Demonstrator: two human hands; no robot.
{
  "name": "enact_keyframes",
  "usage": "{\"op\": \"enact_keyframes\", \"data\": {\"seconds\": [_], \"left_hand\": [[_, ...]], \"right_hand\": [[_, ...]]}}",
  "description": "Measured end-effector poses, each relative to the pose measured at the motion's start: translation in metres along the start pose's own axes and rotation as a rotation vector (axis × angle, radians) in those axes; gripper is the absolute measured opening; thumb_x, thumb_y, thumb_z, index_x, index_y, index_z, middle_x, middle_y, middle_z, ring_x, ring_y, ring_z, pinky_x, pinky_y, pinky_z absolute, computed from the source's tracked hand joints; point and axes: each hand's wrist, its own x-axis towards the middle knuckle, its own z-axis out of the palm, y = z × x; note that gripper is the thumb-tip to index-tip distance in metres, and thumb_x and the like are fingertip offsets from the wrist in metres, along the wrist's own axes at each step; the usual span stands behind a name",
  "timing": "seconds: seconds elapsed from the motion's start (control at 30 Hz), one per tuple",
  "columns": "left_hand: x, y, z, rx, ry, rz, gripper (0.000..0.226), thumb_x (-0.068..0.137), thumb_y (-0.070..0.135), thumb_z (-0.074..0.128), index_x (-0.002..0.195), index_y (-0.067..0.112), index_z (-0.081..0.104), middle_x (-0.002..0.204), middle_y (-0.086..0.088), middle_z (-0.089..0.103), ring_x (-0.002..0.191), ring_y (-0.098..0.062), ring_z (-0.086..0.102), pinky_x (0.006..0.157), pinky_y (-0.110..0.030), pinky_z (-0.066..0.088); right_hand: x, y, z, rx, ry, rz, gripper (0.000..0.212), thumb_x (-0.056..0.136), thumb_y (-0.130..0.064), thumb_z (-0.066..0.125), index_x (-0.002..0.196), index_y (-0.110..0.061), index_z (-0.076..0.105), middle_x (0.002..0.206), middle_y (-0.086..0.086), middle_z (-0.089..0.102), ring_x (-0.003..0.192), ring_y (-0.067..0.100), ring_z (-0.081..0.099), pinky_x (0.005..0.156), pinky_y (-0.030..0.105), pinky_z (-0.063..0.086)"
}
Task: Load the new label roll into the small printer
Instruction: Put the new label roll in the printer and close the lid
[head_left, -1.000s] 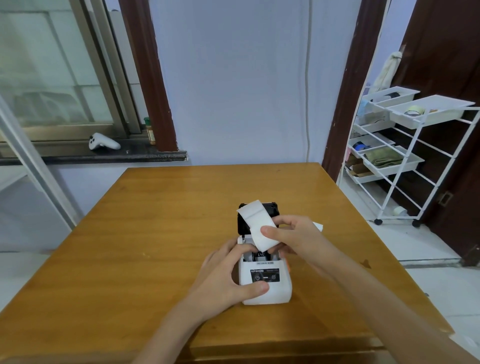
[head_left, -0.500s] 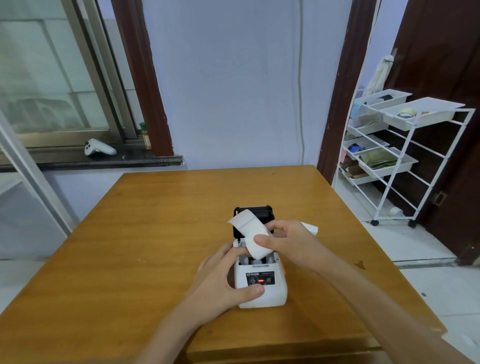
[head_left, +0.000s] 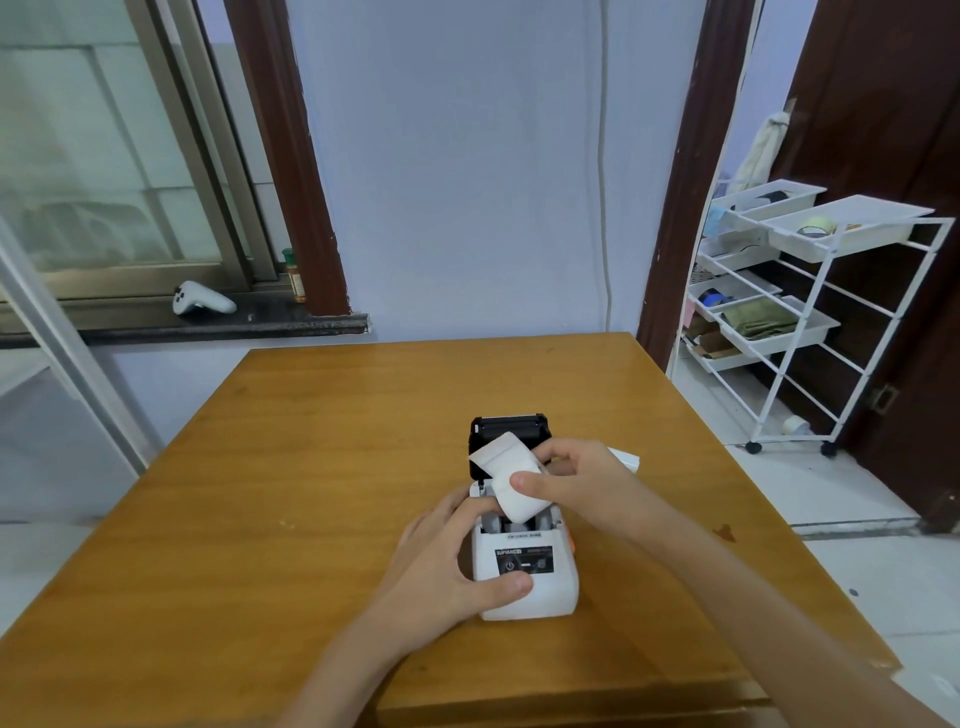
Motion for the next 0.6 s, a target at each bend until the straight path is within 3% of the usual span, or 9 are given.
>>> {"op": "enact_keyframes", "data": {"seconds": [0.23,0.43,0.6], "left_hand": [[0.0,0.0,0.0,-0.005,0.002,-0.006,0.068,0.065,0.08,0.06,0.127,0.061,0.039,0.135,0.03,0.042,0.13,-0.006,0.041,0.113,-0.044,0.031],[-0.002,0.004,-0.003,-0.012,0.007,-0.007,0.064,0.062,0.078,0.06,0.12,0.065,0.039,0.142,0.034,0.034,0.132,-0.002,0.034,0.115,-0.037,0.025],[0.0,0.001,0.0,-0.05,0.029,0.005,0.067,0.063,0.076,0.067,0.123,0.056,0.046,0.138,0.03,0.044,0.132,-0.007,0.042,0.113,-0.045,0.033]], "right_hand": [[0.001,-0.002,0.003,0.019,0.03,-0.021,0.022,0.08,-0.026,0.078,0.092,-0.009,0.07,0.09,0.015,0.077,0.083,0.028,0.074,0.081,0.046,0.057],[-0.004,0.003,0.012,0.113,0.125,0.011,0.028,0.079,-0.034,0.077,0.091,-0.009,0.07,0.09,0.012,0.078,0.089,0.032,0.072,0.083,0.046,0.056],[-0.011,0.006,0.019,0.244,0.183,0.057,0.033,0.08,-0.033,0.076,0.094,-0.004,0.069,0.091,0.017,0.076,0.075,0.028,0.068,0.07,0.043,0.051]]}}
